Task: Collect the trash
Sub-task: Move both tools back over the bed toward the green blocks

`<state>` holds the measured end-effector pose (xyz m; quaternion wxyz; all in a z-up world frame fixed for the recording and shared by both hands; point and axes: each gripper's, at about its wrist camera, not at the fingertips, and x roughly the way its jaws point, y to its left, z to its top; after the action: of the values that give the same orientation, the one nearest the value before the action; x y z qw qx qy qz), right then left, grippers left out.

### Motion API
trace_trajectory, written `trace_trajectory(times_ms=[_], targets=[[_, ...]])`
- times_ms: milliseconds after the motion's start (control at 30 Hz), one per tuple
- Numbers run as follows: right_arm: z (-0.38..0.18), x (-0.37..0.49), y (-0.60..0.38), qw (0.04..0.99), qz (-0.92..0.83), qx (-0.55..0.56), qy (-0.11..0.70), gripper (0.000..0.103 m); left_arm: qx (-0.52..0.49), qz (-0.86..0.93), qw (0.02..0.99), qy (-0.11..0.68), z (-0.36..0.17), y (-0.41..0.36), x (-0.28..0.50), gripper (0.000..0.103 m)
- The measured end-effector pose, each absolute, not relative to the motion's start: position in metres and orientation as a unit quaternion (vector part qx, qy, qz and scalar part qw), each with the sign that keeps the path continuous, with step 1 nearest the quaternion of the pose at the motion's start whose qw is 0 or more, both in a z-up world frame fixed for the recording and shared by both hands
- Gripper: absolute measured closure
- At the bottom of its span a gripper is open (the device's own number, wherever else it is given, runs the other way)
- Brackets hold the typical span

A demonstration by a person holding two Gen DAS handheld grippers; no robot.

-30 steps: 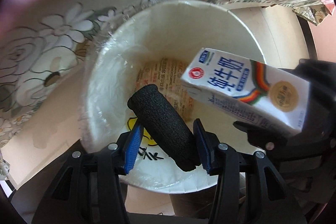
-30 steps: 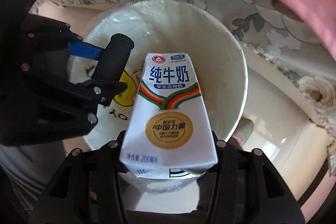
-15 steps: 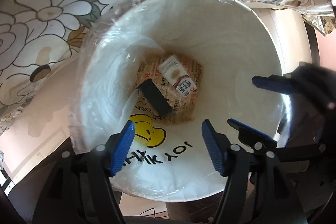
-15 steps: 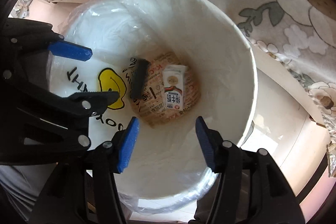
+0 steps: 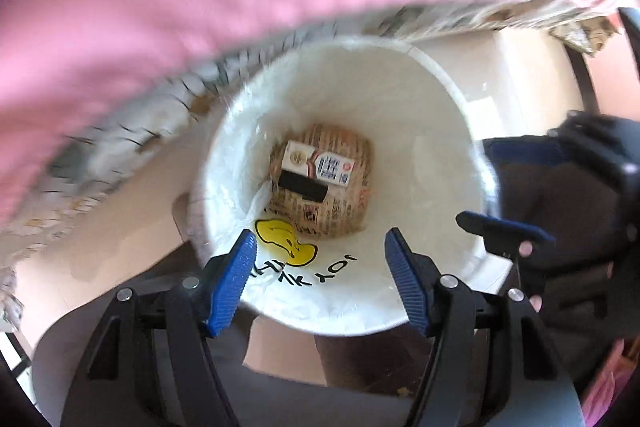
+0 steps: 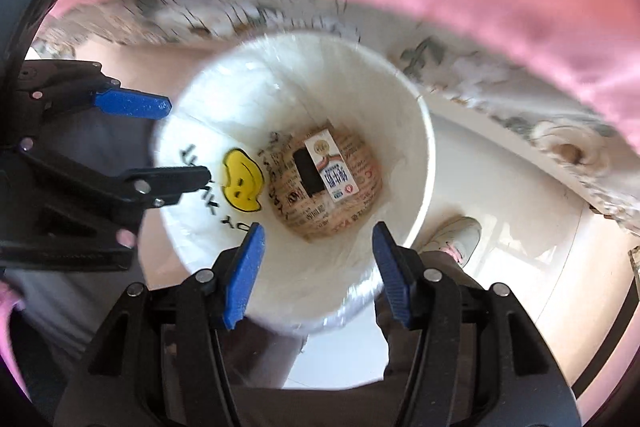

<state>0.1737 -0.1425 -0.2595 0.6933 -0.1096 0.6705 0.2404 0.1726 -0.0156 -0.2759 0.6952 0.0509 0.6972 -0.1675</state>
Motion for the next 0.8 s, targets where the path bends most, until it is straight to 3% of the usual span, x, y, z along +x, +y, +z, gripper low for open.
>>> trace_trajectory(times_ms=[467,800], targets=[[-0.083,0.156,-0.17,0.797,0.247,-0.112,0.54,0.046,0.088,-0.147,0.809,0.562,-0.079,0.014,0.184,0.034],[0.019,0.178,-0.184,0.837,0.254,-0.131,0.466,0.046,0.098,-0.124,0.84,0.519,-0.006,0.026,0.23,0.034]])
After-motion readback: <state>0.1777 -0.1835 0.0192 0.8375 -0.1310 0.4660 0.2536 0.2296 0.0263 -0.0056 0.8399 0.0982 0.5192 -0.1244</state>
